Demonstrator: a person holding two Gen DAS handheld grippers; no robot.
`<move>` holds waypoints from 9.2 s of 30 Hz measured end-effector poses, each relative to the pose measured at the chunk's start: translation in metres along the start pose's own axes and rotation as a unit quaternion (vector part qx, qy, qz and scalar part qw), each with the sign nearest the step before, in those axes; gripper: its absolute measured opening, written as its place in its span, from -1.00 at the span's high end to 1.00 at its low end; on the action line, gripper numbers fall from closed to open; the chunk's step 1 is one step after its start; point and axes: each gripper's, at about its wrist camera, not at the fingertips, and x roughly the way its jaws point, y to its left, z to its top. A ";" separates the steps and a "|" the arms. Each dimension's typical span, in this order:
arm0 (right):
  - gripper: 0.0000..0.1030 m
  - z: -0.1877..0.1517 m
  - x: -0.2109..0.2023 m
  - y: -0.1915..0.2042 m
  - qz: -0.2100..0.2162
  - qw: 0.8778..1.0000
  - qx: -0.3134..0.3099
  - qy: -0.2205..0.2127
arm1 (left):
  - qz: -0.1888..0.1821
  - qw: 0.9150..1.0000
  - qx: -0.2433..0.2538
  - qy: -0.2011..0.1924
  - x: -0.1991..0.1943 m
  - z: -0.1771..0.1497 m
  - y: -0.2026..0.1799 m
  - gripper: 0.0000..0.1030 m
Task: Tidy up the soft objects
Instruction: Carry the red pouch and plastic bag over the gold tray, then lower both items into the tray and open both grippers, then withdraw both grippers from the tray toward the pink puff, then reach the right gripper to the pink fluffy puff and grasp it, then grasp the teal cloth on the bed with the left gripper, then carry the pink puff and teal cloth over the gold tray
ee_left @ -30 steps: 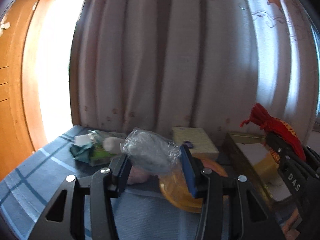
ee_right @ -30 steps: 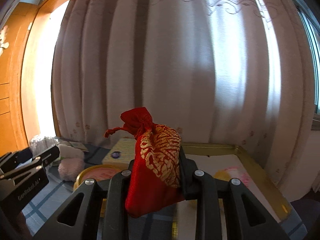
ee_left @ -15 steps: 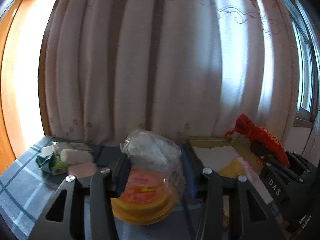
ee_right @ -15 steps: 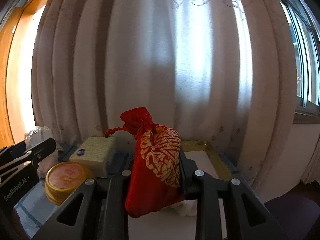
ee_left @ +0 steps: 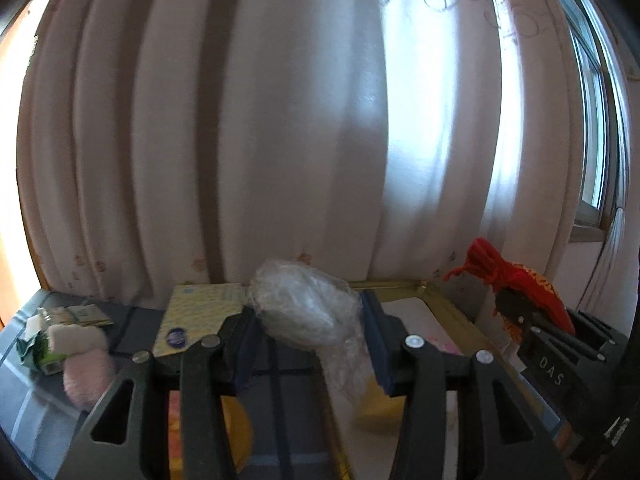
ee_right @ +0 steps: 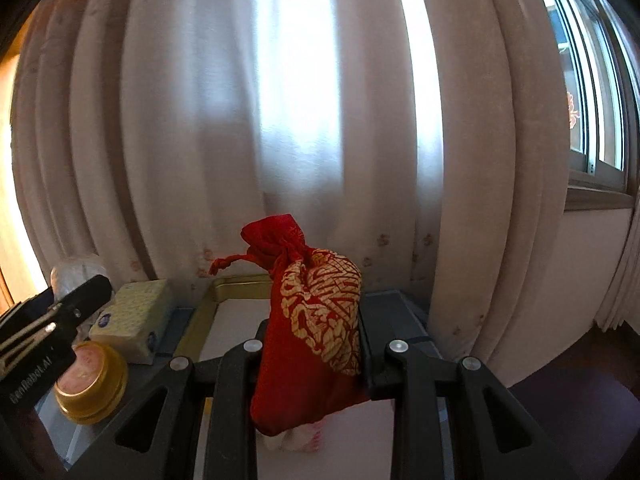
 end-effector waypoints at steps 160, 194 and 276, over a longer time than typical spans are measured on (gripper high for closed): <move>-0.26 -0.077 0.084 0.393 0.155 0.936 -0.230 0.218 | 0.362 0.909 -0.169 0.121 -0.047 -0.043 0.371 -0.99; 0.35 -0.049 -0.017 0.303 0.248 0.963 -0.103 0.028 | 0.172 0.952 -0.158 0.196 0.002 -0.047 0.341 -0.44; 0.35 -0.040 -0.026 0.140 0.085 0.994 -0.065 -0.033 | 0.077 0.996 -0.013 -0.037 -0.091 -0.047 0.149 0.71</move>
